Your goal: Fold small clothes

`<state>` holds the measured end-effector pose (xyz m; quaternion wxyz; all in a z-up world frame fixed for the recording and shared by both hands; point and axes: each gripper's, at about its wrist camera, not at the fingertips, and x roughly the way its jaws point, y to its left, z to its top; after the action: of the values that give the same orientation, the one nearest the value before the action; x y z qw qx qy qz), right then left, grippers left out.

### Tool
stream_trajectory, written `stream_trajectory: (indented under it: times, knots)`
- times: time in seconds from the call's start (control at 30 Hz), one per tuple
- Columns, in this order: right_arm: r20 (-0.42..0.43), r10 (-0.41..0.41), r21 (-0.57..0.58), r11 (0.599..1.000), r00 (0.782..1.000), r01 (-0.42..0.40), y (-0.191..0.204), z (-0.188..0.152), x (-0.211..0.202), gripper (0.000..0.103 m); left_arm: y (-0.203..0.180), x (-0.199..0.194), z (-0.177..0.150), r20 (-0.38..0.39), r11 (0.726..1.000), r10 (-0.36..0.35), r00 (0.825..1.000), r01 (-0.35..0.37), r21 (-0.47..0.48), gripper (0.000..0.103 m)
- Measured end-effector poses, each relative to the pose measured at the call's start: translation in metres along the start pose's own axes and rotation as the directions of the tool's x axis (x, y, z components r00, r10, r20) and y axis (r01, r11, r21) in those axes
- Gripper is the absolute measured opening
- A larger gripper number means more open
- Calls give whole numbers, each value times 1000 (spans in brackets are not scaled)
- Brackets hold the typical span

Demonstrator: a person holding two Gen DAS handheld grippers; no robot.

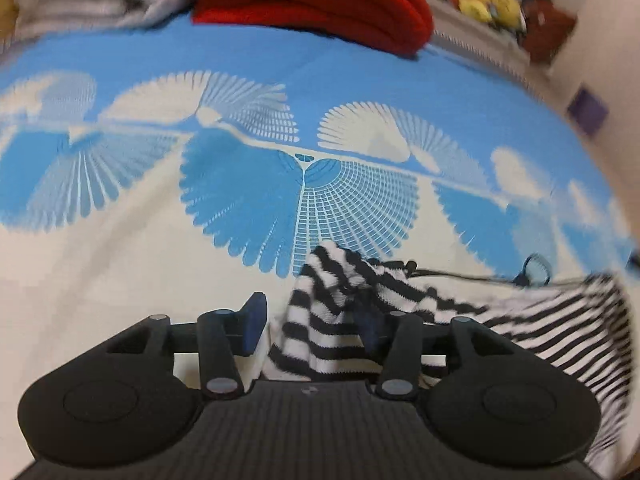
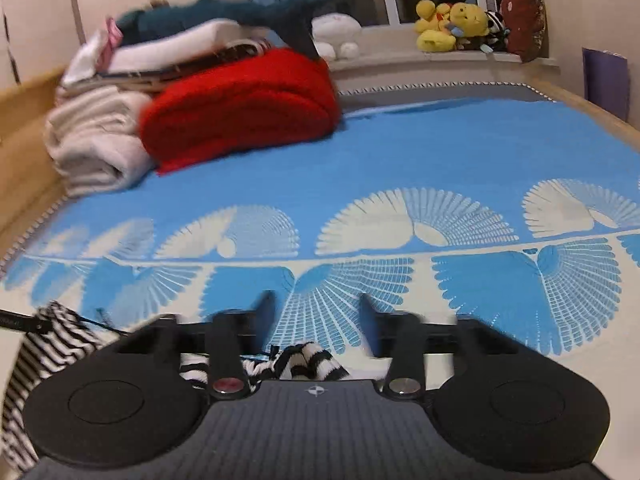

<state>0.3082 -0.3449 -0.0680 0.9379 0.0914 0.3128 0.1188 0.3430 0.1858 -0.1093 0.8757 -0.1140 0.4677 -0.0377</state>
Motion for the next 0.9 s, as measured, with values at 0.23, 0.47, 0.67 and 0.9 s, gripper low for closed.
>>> stream_trajectory:
  times: [0.23, 0.47, 0.67, 0.9]
  knots:
    - [-216, 66, -102, 991, 974, -89, 2, -28, 13, 49, -5, 0, -6, 7, 999, -3, 1000, 3, 41, 52]
    - [30, -73, -59, 995, 997, 75, 11, -6, 6, 5, -33, -16, -1, 251, 993, 33, 968, -61, 106, 6]
    - [-48, -213, -70, 975, 976, 210, 17, -16, 46, 5, -52, 32, -6, 128, 967, 165, 978, -186, 176, 6]
    - [-231, -336, -194, 936, 913, 295, 19, -46, 86, 7, -58, 54, -26, 43, 919, 272, 961, -273, 285, 10]
